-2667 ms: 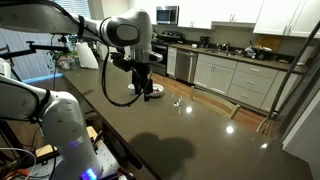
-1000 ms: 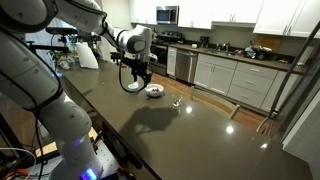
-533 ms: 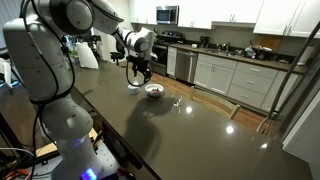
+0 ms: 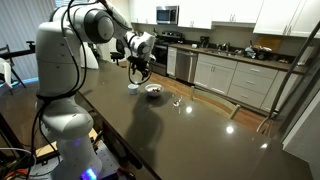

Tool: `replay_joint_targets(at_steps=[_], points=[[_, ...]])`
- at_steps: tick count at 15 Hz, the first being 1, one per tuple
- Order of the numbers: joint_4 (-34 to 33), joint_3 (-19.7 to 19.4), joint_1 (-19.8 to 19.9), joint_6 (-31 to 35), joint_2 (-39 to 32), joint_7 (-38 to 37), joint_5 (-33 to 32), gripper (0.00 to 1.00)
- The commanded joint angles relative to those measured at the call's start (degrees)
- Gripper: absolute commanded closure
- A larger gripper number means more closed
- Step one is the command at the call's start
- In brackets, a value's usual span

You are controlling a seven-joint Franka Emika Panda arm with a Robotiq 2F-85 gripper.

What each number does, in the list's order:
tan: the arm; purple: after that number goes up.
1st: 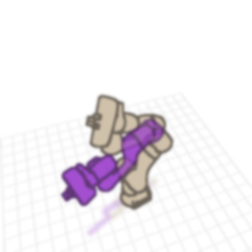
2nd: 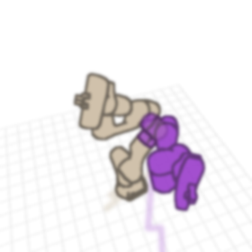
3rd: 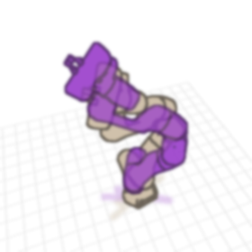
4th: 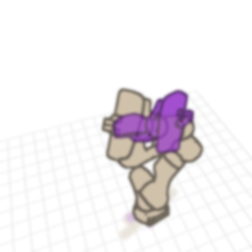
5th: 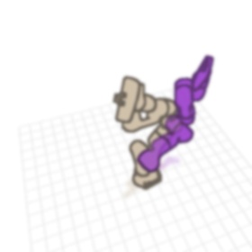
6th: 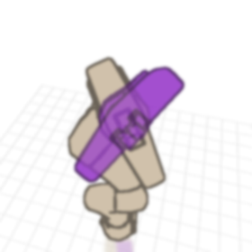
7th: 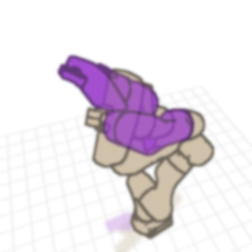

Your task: Pick up the spoon, scoop some contents from the bowl and put them in the white cup.

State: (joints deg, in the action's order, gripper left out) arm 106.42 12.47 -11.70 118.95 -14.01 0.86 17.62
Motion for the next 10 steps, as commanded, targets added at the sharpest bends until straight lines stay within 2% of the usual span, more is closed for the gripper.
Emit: replay_joint_targets(at_steps=[1,10], points=[[-3.6,0.9,0.8,-0.8,-3.5,2.7,3.9,0.00],[-1.2,1.8,2.4,1.2,-6.1,6.8,15.3,0.00]])
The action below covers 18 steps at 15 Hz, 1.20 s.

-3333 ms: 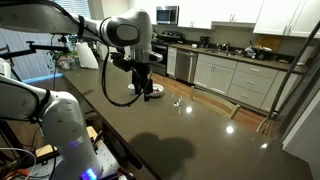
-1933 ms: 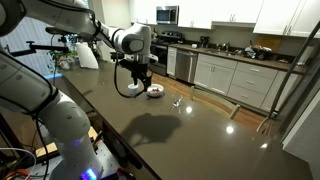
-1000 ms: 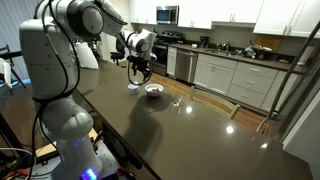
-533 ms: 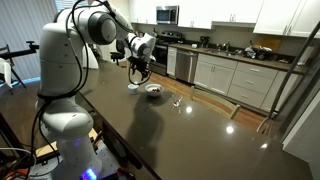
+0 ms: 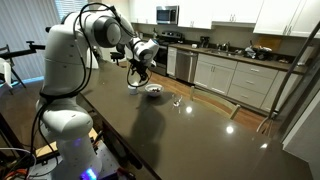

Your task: Pick up the spoon, scoop some contents from the bowl and put them in the white cup.

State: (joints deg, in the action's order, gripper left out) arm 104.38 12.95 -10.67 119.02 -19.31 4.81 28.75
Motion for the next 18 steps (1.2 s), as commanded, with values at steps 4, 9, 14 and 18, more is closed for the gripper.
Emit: replay_joint_targets(at_steps=[4,9,14,18], points=[[0.8,1.5,0.2,1.5,-2.5,2.9,4.3,0.00],[0.0,2.3,-1.5,1.4,-5.2,2.0,2.4,0.00],[0.0,1.9,-3.6,3.5,-7.1,1.2,-2.4,0.00],[0.5,1.2,-5.2,7.1,-7.9,0.7,-10.7,0.00]])
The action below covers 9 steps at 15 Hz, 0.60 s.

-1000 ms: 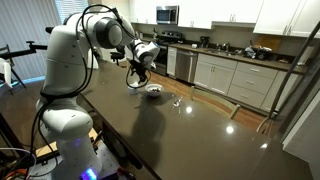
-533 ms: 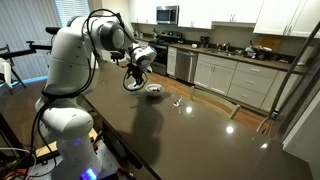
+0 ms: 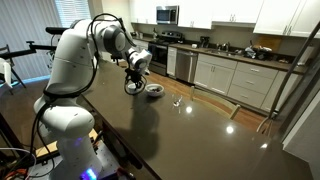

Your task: Pick up the spoon, scoop some contents from the bowl and put them in the white cup.

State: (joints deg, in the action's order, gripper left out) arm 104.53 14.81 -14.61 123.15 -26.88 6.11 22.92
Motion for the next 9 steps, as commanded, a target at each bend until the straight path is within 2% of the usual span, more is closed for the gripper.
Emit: replay_joint_targets(at_steps=[1,9], points=[[0.4,-0.7,-1.5,3.8,-0.5,-0.8,-6.4,0.00],[0.2,-2.3,-2.5,3.3,-0.6,-4.0,-16.3,0.00]])
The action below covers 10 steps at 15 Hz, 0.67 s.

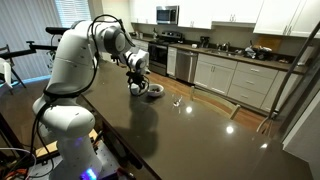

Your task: Pick up the spoon, scoop some contents from the bowl and put them in the white cup.

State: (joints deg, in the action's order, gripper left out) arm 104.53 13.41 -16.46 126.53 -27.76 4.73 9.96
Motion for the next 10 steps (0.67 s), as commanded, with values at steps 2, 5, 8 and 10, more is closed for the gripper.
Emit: replay_joint_targets(at_steps=[2,5,8,10], points=[[0.3,-1.6,-0.8,0.2,0.4,-3.5,-5.3,0.00],[0.4,-2.5,-0.8,0.2,0.4,-4.7,-8.0,0.00],[0.5,-3.4,-0.7,0.4,0.4,-5.8,-10.0,0.00],[0.7,-3.9,-0.7,0.4,0.5,-6.7,-11.1,0.00]])
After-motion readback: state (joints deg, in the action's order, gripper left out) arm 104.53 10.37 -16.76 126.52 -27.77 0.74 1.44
